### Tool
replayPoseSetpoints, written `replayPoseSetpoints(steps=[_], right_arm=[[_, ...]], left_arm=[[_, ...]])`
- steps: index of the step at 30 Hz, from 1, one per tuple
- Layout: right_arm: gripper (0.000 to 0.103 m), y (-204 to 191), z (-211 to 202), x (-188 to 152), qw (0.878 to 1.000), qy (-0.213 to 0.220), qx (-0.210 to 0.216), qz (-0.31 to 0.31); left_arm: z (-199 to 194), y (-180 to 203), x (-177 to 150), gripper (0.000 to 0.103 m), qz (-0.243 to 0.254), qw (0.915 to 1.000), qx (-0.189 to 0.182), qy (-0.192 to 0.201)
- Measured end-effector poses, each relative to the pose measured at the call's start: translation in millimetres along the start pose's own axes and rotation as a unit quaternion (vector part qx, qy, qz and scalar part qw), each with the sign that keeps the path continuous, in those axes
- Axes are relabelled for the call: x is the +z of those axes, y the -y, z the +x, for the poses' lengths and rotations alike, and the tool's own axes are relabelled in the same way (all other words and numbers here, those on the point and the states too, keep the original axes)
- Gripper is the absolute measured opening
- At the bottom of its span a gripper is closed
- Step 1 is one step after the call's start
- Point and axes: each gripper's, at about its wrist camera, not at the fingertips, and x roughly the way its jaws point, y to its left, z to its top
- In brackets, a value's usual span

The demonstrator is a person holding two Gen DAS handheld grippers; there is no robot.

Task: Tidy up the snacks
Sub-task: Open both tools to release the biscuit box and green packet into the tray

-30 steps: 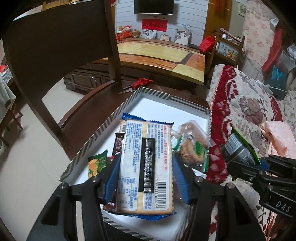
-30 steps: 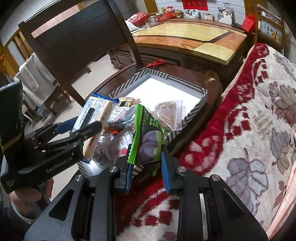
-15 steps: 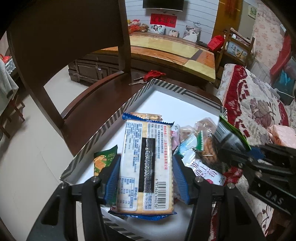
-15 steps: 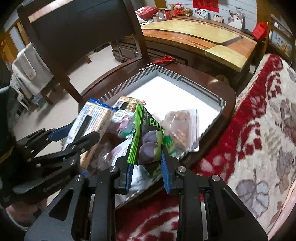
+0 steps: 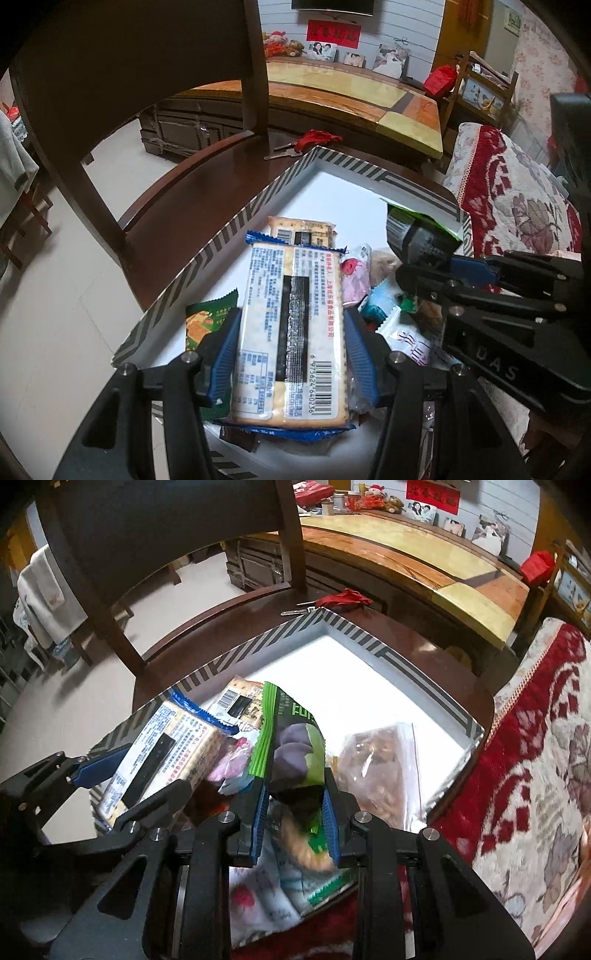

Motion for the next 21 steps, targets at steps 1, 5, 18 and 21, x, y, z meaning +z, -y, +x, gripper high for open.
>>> replayPoseSetpoints(steps=[1,5,18,21], right_arm=[[0.025,0.3,1.6,2.0,1.0,0.001,0.0,0.0],[0.027,-3.0,3.1,4.6,1.0,0.011,0.003,-0.011],[0.053,-1.3,-10.7,-7.2,0.998,0.016,0.061,0.029],[0.053,1.7,-21.7,-14.6,0.996,0.029,0.07,0.042]], left_arm=[[0.2,-0.2,0.3,0.058,0.0,1.0,0.0,0.0],[2.6,0.6,2.5,0.058,0.001,1.0,0.006,-0.002],[-2.5,0.8,-0.4,0.082,0.002,0.9998,0.019,-0.005],[-8.8,1.7,-2.2,0.084,0.005,0.9998,0.02,0.002]])
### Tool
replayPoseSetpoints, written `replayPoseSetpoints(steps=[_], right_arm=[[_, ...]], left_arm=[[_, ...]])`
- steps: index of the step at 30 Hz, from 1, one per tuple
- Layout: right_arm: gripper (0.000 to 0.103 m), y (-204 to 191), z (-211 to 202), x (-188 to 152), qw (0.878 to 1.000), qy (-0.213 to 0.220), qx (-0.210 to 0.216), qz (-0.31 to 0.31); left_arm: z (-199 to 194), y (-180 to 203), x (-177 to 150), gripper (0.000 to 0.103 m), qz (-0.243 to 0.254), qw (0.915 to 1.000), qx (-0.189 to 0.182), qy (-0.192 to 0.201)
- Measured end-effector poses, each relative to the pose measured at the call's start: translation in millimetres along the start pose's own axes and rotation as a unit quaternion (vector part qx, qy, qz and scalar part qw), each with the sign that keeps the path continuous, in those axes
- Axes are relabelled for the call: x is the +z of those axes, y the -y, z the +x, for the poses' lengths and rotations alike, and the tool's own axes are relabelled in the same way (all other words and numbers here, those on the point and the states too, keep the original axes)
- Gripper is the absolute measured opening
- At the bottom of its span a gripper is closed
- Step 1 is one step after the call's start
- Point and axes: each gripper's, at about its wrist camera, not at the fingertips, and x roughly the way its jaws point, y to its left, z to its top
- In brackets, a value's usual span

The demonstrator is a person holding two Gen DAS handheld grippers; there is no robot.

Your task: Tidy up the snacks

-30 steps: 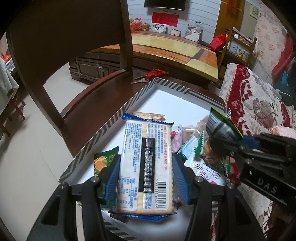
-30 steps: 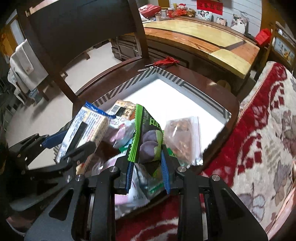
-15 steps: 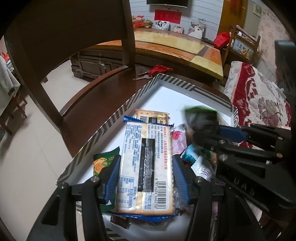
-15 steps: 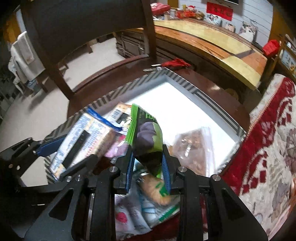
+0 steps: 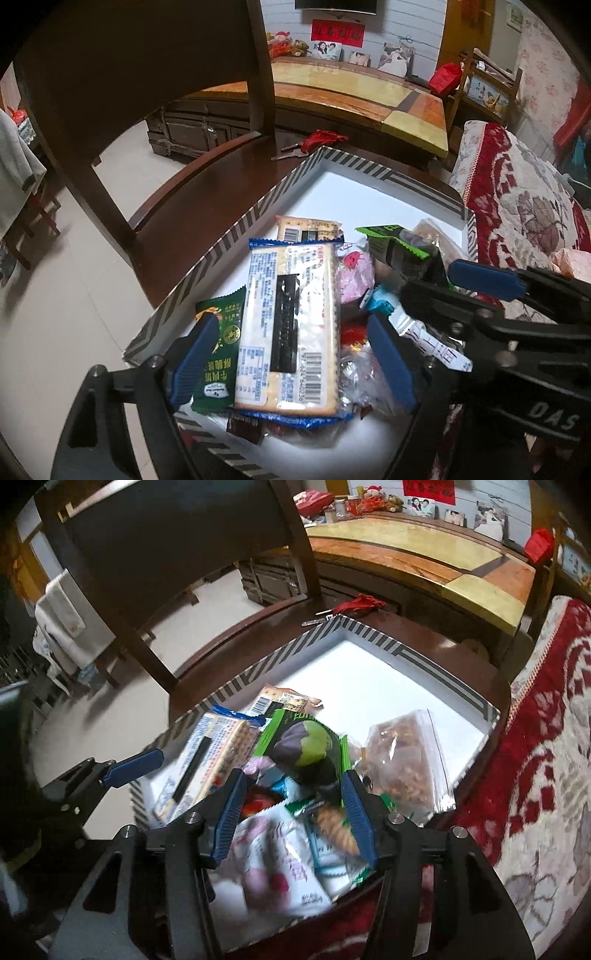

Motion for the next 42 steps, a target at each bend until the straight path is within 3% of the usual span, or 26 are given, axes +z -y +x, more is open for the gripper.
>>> replayPoseSetpoints(steps=[5,9,17,28,42], right_arm=[[0.053,5.4,-25.6,-16.3,0.999,0.028,-0.005,0.018],[0.054,13.5,-48.8,-35.4,0.998,0.052,-0.017,0.038],[0.055,23.5,-82.2,-74.3,0.994,0.083,-0.026,0.072],[0.055,13.1,-98.3,-96.4,0.993,0.097,-0.032,0.064],[0.055,9.7,-102.2,-100.7,0.993,0.092,-0.035,0.062]], left_arm=[[-14.5,7.6,-5.1,0.089,0.021,0.9996,0.012,0.015],[-31.0,11.1,-9.2,0.094,0.02,0.9991,-0.002,0.037],[-62.1,29.1,-21.9,0.096,0.045,0.9967,0.001,0.067],[-83.5,34.9,-36.4,0.096,0.046,0.9956,0.009,0.081],[-90.2,36.7,-40.0,0.096,0.052,0.9949,0.007,0.086]])
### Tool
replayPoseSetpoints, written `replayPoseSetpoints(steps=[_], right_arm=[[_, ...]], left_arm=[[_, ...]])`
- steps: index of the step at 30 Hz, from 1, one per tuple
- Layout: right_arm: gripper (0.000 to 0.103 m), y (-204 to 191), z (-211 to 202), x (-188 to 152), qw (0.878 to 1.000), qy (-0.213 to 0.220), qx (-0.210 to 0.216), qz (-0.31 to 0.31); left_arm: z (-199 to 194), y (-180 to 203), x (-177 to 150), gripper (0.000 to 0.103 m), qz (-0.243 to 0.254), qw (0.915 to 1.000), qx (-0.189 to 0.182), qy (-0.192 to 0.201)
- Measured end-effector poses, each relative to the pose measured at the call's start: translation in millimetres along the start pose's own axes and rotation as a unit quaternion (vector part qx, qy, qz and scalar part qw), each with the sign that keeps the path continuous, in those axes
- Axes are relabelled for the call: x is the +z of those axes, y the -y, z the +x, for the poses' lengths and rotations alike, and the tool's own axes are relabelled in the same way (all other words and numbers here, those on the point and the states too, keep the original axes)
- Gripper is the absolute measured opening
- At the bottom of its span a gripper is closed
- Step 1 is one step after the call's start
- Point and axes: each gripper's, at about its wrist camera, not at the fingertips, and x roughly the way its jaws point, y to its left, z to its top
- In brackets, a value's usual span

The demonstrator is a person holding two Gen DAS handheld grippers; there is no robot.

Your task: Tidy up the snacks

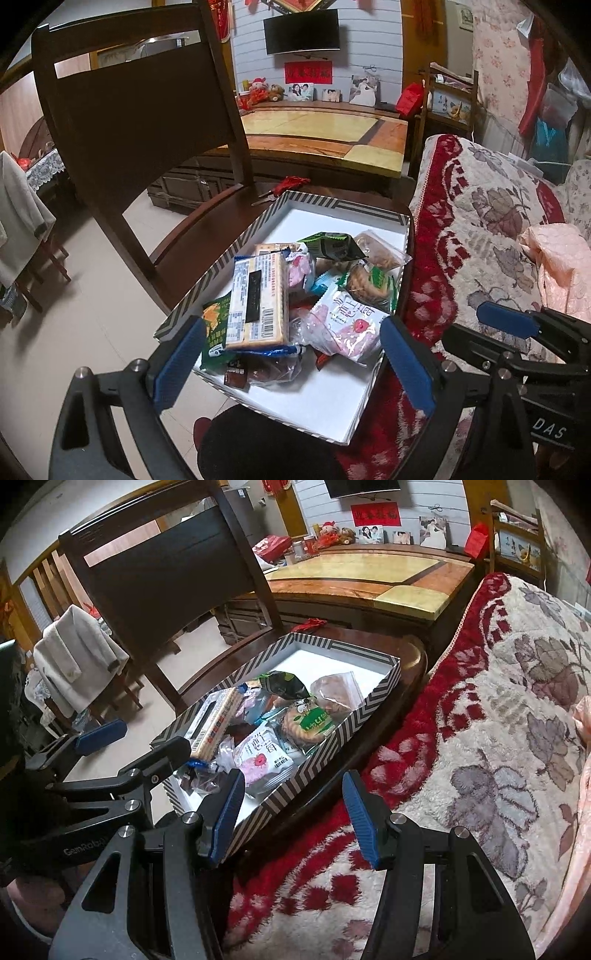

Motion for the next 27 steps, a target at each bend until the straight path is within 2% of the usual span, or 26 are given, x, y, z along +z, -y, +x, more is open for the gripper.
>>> replayPoseSetpoints(steps=[27], right_arm=[[0.055,-7.8,11.2,-3.1,1.0,-0.018,0.0,-0.007]], left_arm=[[6.6,-3.3,-4.6,0.096,-0.005,0.9999,0.006,-0.009]])
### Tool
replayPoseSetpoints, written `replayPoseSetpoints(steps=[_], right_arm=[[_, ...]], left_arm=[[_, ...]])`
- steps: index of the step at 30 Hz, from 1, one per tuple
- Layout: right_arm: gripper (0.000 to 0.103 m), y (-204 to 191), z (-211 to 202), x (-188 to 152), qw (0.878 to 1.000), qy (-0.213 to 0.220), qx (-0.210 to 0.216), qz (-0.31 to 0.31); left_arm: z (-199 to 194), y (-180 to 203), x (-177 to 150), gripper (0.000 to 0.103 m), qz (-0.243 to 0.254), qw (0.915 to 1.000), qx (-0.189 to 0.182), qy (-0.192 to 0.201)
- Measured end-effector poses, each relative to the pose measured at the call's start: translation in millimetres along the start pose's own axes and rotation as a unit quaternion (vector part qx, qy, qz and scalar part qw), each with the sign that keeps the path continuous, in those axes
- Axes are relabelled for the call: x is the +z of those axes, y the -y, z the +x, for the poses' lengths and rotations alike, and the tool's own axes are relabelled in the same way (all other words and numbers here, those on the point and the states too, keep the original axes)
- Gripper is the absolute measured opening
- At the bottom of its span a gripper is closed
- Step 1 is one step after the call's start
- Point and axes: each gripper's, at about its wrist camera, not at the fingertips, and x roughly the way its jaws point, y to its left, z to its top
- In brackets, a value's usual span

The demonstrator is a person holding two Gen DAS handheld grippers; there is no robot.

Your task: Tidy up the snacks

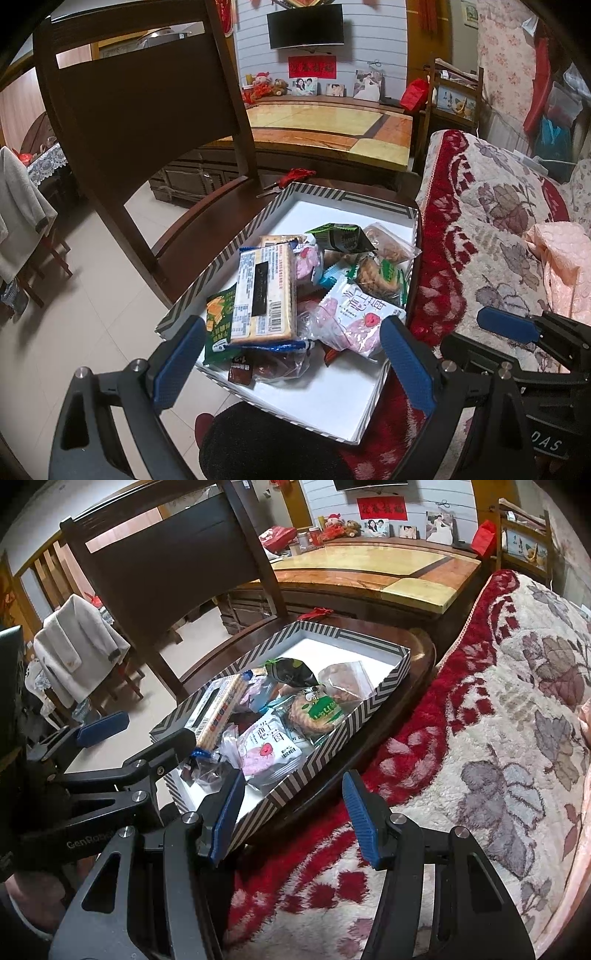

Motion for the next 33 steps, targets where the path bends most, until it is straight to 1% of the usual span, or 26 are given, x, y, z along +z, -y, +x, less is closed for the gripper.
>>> replayPoseSetpoints(steps=[33], right_arm=[[0.055,-1.3,4.6,-1.3,1.0,-0.009,0.002,-0.004]], left_arm=[[3.5,-3.5,-3.4,0.096,-0.006,1.0,0.005,-0.004]])
